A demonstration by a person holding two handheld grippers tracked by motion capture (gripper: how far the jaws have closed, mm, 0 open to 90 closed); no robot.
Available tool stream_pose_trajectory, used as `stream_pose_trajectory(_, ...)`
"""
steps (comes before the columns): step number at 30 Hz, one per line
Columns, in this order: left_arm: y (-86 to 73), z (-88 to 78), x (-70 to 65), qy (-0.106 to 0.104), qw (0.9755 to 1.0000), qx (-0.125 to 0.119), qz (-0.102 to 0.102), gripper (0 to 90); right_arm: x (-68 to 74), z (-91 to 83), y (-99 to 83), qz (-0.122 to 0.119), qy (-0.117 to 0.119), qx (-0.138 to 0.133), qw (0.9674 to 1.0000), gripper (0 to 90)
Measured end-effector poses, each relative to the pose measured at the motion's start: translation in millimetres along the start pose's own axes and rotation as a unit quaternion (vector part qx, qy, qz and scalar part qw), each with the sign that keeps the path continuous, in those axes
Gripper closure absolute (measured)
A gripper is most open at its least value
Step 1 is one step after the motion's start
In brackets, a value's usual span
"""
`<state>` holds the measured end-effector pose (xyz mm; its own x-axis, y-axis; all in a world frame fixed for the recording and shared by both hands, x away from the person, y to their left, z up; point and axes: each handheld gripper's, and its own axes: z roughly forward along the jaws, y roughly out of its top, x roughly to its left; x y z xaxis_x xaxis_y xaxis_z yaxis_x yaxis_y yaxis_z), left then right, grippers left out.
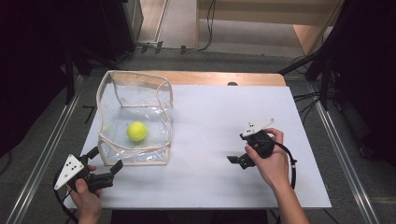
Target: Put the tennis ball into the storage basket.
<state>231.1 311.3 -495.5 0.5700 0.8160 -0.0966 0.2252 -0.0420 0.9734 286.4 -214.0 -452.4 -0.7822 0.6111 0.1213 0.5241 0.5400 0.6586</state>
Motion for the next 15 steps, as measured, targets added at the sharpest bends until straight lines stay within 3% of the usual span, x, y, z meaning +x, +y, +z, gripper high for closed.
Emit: stream_pose_trajectory(15,-0.2,0.5,-1.0,0.002,1.0000,0.001,0.002,0.0,-3.8,-17.9,-38.2,0.024,-0.016,-0.030,0.9991,0.0)
